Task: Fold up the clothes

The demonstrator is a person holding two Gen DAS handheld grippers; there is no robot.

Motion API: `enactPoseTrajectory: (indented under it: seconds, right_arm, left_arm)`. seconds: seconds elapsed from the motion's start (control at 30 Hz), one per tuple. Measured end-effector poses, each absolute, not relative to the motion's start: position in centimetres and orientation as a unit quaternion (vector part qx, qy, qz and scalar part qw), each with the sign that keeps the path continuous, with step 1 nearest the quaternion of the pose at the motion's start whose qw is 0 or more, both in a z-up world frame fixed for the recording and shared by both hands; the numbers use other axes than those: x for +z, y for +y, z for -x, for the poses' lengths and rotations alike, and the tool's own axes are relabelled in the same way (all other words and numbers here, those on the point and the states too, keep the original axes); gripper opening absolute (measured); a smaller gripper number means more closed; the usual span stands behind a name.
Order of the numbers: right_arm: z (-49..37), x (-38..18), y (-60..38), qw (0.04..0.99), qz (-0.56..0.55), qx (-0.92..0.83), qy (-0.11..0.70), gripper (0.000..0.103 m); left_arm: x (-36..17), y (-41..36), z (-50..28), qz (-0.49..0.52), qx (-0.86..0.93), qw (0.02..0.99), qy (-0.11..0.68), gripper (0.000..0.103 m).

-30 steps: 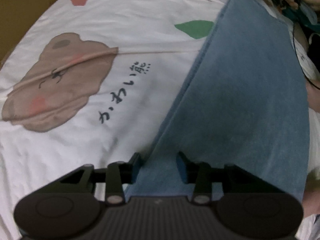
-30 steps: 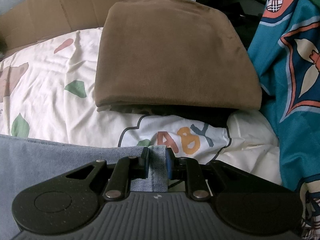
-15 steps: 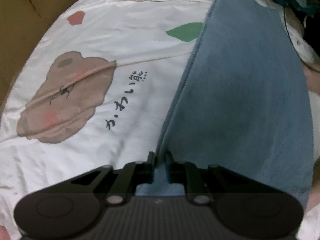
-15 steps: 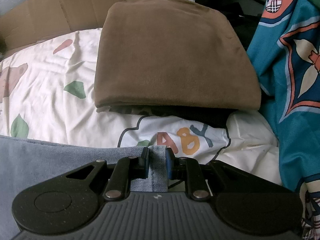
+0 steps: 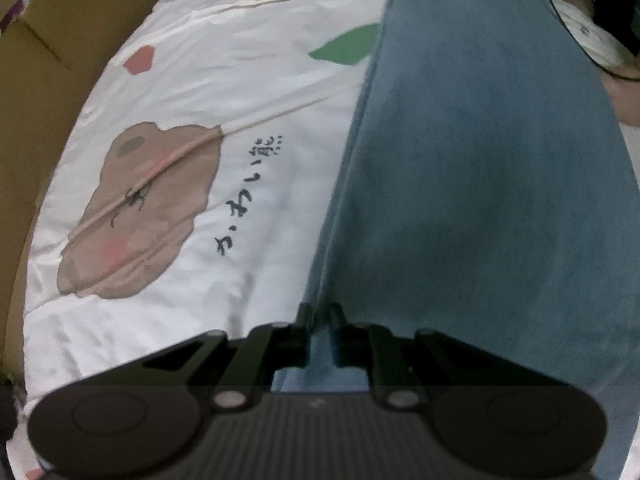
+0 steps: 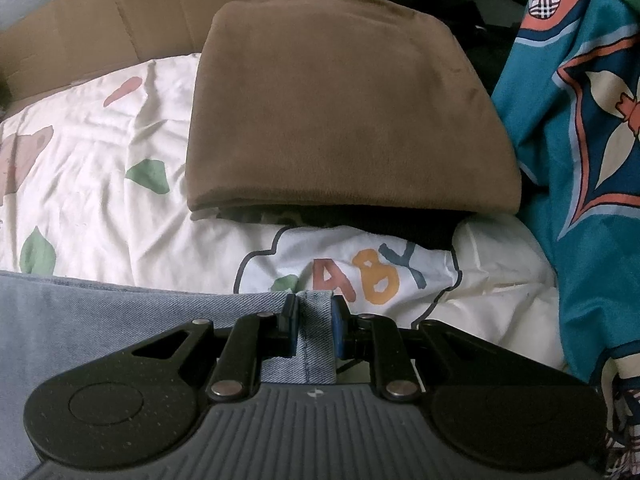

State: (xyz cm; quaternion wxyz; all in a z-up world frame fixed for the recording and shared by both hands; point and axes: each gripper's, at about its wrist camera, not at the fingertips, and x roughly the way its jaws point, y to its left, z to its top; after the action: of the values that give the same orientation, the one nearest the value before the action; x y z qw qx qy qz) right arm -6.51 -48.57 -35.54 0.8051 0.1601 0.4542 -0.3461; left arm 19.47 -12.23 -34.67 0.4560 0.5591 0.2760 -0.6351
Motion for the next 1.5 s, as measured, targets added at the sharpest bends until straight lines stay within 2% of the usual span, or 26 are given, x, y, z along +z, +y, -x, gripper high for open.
enactPoseTrajectory:
  seconds: [0.2,0.27,0.37,0.57,0.93,1.27,1.4,1.5]
  right_arm:
    - [6.6,-35.7,-48.6,0.805,-0.163,-0.345,0.455,0.016]
    - [6.6,-35.6,-48.5,0.806,-0.161,-0.344,0.454,0.016]
    - [6.6,-35.5,-48.4,0.807,-0.157,-0.344,0.453,0.016]
    - [6.3,-35.1,-48.4,0.807,-0.15,-0.352,0.449,0.016]
    - [5.5,-34.5,-48.5,0.804,-0.144,-0.362,0.45,0.016]
    - [4.3,-37.5,-49.5,0.781,-0.149,-0.355,0.492,0.016]
    - [4.4,-37.6,-50.2,0.773,-0.176,-0.354,0.495,0.019]
    - [6.1,-36.6,-51.0,0.775,-0.221,-0.358,0.472,0.03]
  left_arm:
    - [-35.3,-13.3,-21.0,-0.538,-0.634,0.459,0.314,0.011]
    - [-35.3,-13.6,-21.6,-0.529,-0.637,0.457,0.327,0.007]
    - [-34.7,-13.3,-21.9,-0.524,-0.643,0.454,0.326,0.002]
    - [-33.0,-12.5,-22.7,-0.488,-0.645,0.481,0.339,0.002]
    - [-32.5,-12.4,-22.7,-0.485,-0.647,0.486,0.332,0.002]
    - [-36.4,-13.9,-23.4,-0.472,-0.625,0.504,0.365,0.003]
    - [-36.3,-14.3,-23.6,-0.473,-0.603,0.525,0.371,0.0]
    - [-35.4,-14.3,-22.8,-0.477,-0.596,0.533,0.364,0.002]
